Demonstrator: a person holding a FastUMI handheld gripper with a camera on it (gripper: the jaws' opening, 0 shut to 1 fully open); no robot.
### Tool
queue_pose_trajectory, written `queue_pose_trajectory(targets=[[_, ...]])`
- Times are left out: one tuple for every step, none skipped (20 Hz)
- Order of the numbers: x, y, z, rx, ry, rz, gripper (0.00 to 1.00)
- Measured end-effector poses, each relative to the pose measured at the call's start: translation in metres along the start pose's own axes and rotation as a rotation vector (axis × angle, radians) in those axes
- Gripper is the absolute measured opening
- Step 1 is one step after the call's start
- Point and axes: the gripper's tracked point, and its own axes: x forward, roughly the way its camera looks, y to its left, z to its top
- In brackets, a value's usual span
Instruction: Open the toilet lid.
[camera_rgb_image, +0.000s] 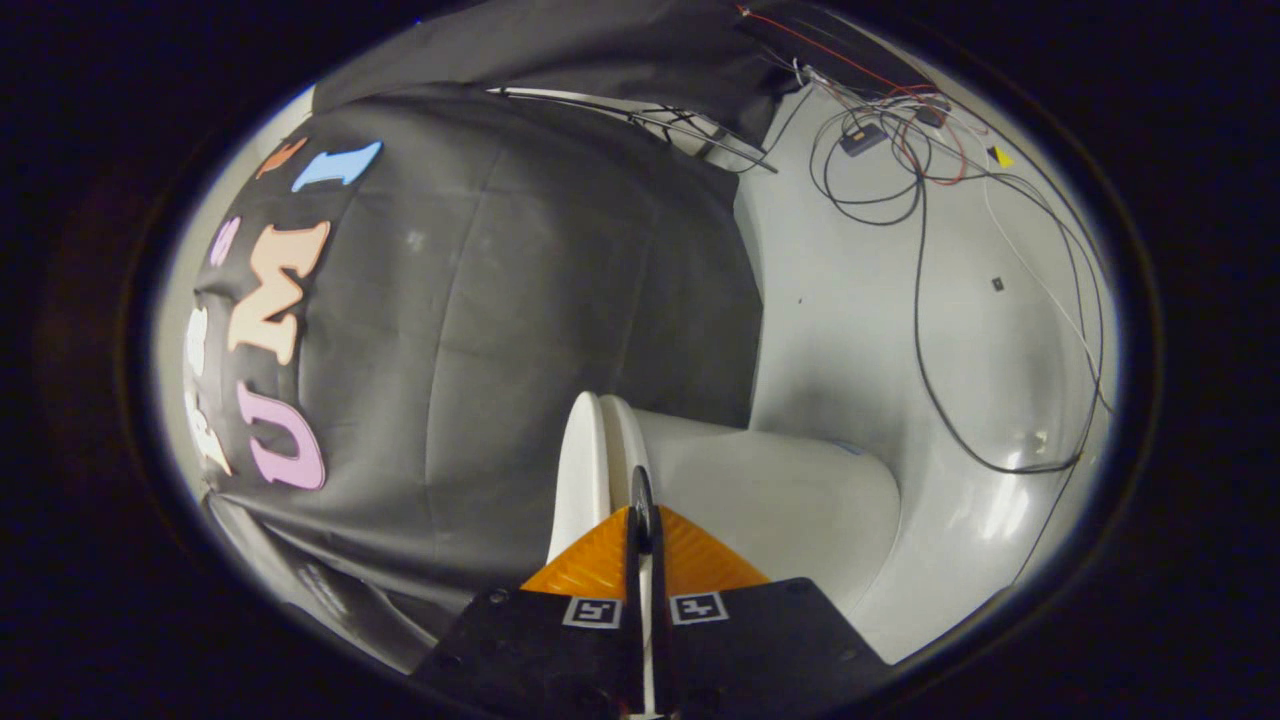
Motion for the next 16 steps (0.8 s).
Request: queue_pose_trajectory(targets=[[-0.002, 0.005, 0.0, -0.022, -0.005, -0.004, 0.03], [-0.002, 0.012, 0.001, -0.037, -0.014, -0.001, 0.02], [-0.004, 0.018, 0.002, -0.052, -0.013, 0.005, 0.02], [-0.006, 0.024, 0.002, -0.074, -0.022, 0.005, 0.02], [-0.007, 0.029, 0.002, -0.101, -0.024, 0.001, 0.02], [-0.01, 0.036, 0.002, -0.123, -0.031, 0.0, 0.02], [-0.013, 0.044, 0.003, -0.139, -0.037, 0.007, 0.01], [-0.016, 0.052, 0.003, -0.152, -0.045, 0.022, 0.01], [-0.019, 0.061, 0.005, -0.164, -0.06, 0.043, 0.01], [-0.021, 0.071, 0.003, -0.182, -0.067, 0.054, 0.01], [-0.024, 0.084, -0.001, -0.2, -0.078, 0.065, 0.0], [-0.027, 0.095, -0.002, -0.223, -0.085, 0.074, 0.0], [-0.031, 0.108, -0.005, -0.253, -0.091, 0.086, 0.0], [-0.034, 0.122, -0.008, -0.285, -0.097, 0.103, 0.0], [-0.037, 0.137, -0.012, -0.32, -0.1, 0.122, 0.0], [-0.04, 0.152, -0.018, -0.356, -0.102, 0.138, 0.0]])
